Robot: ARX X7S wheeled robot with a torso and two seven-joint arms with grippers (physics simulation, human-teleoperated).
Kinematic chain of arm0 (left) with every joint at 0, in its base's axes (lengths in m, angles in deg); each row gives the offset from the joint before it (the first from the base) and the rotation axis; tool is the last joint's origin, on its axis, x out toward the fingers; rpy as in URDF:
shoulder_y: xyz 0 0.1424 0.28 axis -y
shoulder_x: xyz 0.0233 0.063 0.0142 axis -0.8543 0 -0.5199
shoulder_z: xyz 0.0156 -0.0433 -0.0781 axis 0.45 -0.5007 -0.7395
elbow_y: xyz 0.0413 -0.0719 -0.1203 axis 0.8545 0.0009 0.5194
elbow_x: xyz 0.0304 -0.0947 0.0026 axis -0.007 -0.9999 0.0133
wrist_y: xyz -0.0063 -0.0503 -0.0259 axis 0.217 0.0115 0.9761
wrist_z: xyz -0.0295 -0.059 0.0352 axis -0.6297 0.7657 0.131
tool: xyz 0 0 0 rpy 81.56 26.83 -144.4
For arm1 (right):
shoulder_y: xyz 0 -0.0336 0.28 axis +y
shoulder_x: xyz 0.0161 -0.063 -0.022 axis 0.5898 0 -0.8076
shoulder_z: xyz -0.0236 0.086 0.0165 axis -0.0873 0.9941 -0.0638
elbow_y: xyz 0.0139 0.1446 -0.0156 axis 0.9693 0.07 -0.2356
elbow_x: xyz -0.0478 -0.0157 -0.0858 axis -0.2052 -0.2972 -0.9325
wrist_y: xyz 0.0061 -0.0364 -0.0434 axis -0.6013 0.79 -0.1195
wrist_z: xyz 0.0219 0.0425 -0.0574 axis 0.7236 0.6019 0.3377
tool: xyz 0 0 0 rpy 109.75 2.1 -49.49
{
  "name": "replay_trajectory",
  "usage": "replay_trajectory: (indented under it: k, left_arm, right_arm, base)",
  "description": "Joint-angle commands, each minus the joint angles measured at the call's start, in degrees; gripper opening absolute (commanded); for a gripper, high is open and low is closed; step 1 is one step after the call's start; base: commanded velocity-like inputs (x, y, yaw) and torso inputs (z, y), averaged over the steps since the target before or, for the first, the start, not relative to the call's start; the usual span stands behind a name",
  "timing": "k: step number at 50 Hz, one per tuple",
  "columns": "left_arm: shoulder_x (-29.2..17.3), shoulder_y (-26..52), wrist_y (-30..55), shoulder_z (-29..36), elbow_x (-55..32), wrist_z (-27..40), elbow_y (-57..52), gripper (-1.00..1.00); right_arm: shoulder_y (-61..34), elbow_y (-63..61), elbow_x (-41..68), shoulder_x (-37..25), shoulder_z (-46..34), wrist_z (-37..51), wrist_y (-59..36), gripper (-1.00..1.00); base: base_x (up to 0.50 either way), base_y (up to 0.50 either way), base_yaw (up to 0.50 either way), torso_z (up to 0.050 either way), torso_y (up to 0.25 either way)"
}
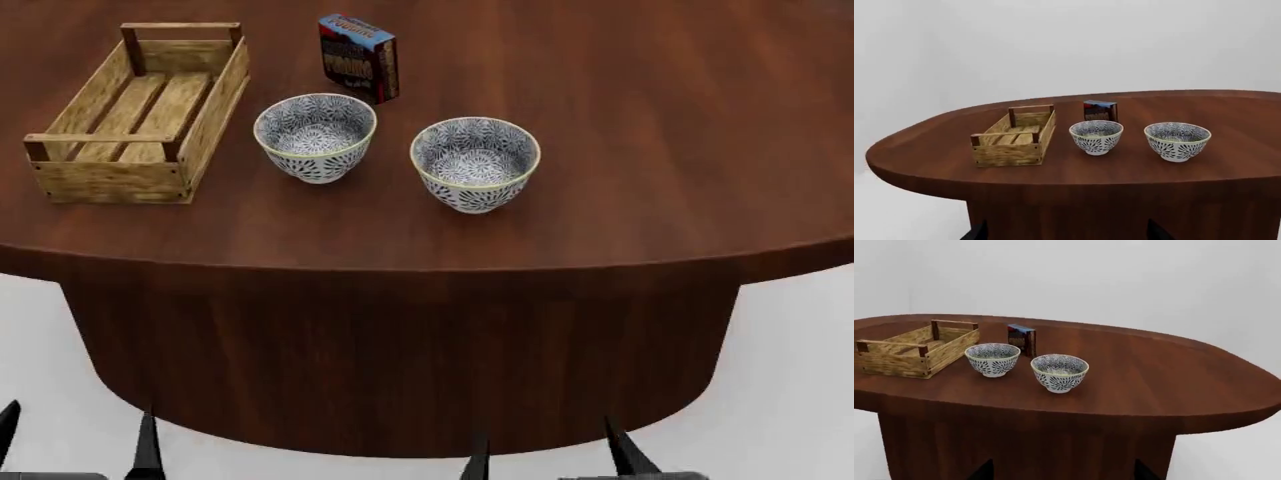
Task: Stack the left bowl on the right bowl and place them in the tray.
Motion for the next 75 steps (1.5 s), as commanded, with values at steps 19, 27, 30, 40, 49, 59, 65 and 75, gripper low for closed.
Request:
replay_trajectory:
  k: [19, 27, 30, 40, 49, 59, 65, 75]
  left_arm:
    - [-7.13, 12.8, 35.85, -5.52, -2.0, 1.64, -27.26, 1.0]
    - [-8.16, 18.48, 47.34, -8.94, -5.23, 0.03, -35.56, 1.0]
    - [-8.52, 21.12, 48.08, -10.49, -5.76, -0.33, -34.22, 1.0]
    - [-10.96, 26.75, 53.84, -15.31, -7.45, -1.84, -36.01, 1.0]
    - [-12.9, 27.63, 56.48, -14.89, -7.69, -1.89, -39.66, 1.0]
    - [-14.43, 27.86, 55.2, -12.39, -7.2, -1.07, -40.87, 1.0]
    - [-14.11, 27.95, 55.5, -12.06, -7.65, -0.85, -41.2, 1.0]
    - [-13.89, 28.62, 55.84, -10.85, -8.53, -0.35, -41.34, 1.0]
  right_arm:
    - [-8.43, -32.18, 1.94, -6.39, 5.73, -2.58, -36.08, 1.0]
    - [-10.35, -35.46, 13.04, -11.42, 9.4, 4.83, -38.36, 1.0]
    - [-12.02, -35.43, 38.55, -26.03, 7.19, 28.44, -33.29, 1.0]
    - [-15.39, -35.39, 51.88, -42.37, -0.41, 47.59, -19.13, 1.0]
    - [-27.59, -35.43, 54.12, -50.92, -17.82, 59.02, -18.25, 1.0]
    - [-28.91, -35.09, 52.6, -52.59, -21.56, 60.1, -14.91, 1.0]
    - [-28.13, -34.43, 52.19, -53.22, -21.79, 60.42, -12.94, 1.0]
    - [-27.0, -33.72, 52.83, -53.91, -21.18, 60.79, -9.94, 1.0]
  base:
    - [0.0, 0.0, 0.0, 0.0, 0.0]
    - [0.0, 0.0, 0.0, 0.0, 0.0]
    - [0.0, 0.0, 0.0, 0.0, 0.0]
    - [0.0, 0.0, 0.0, 0.0, 0.0]
    - [0.0, 0.15, 0.0, 0.0, 0.0]
    - [0.0, 0.5, 0.0, 0.0, 0.0]
    - [0.0, 0.5, 0.0, 0.0, 0.0]
    - [0.0, 0.5, 0.0, 0.0, 0.0]
